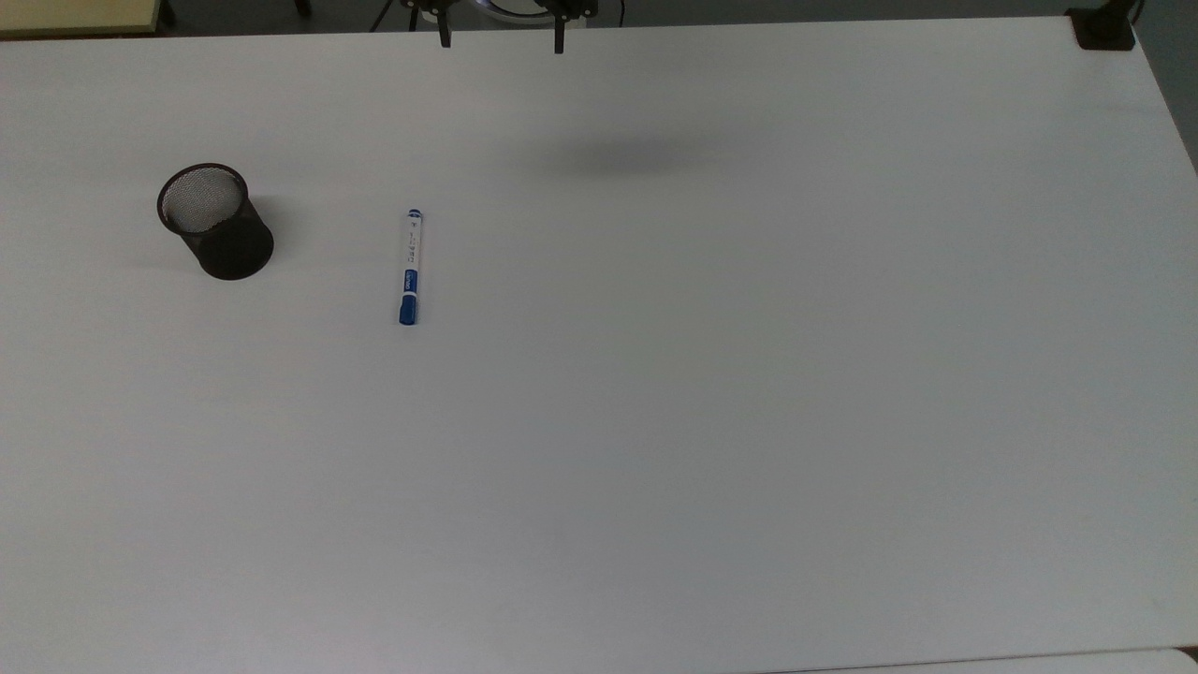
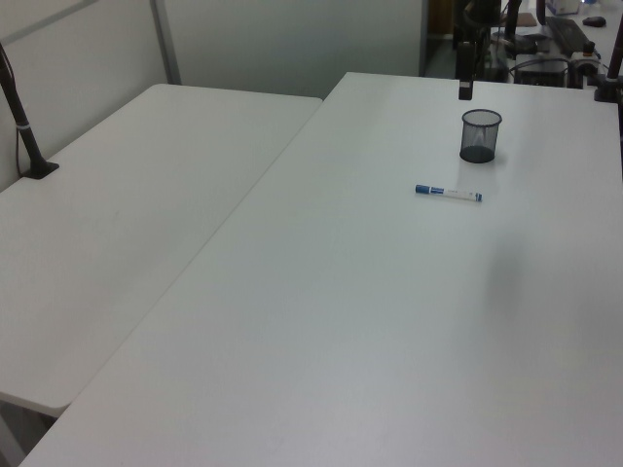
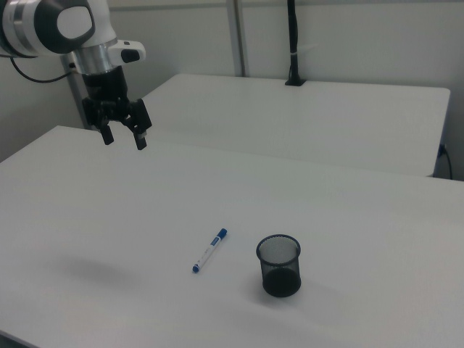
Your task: Insert the marker
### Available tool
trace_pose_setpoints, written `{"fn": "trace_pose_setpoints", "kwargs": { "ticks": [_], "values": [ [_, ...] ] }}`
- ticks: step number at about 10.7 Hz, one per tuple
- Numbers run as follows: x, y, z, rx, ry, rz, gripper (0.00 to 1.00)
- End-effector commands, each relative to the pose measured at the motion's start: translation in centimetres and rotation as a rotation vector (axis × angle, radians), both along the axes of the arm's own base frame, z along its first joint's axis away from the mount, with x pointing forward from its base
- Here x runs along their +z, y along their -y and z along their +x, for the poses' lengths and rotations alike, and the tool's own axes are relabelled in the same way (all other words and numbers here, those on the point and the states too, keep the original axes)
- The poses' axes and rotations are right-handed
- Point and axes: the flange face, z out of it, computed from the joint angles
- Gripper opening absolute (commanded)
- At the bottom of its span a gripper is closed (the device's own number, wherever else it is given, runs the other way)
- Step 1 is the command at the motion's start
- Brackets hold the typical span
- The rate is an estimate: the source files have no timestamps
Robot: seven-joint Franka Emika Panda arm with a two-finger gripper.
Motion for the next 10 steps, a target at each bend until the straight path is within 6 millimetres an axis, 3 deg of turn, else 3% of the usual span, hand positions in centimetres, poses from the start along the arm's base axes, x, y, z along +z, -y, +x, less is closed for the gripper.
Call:
{"fn": "trace_pose_setpoints", "kwargs": {
  "ticks": [1, 8, 10],
  "values": [
    [0.3, 0.5, 0.0, -0.023, -0.002, -0.004, 1.0],
    [0.1, 0.6, 0.3, -0.019, 0.008, -0.004, 1.0],
    [-0.9, 2.1, 1.9, -0.025, 0.047, -0.008, 1.0]
  ]
}}
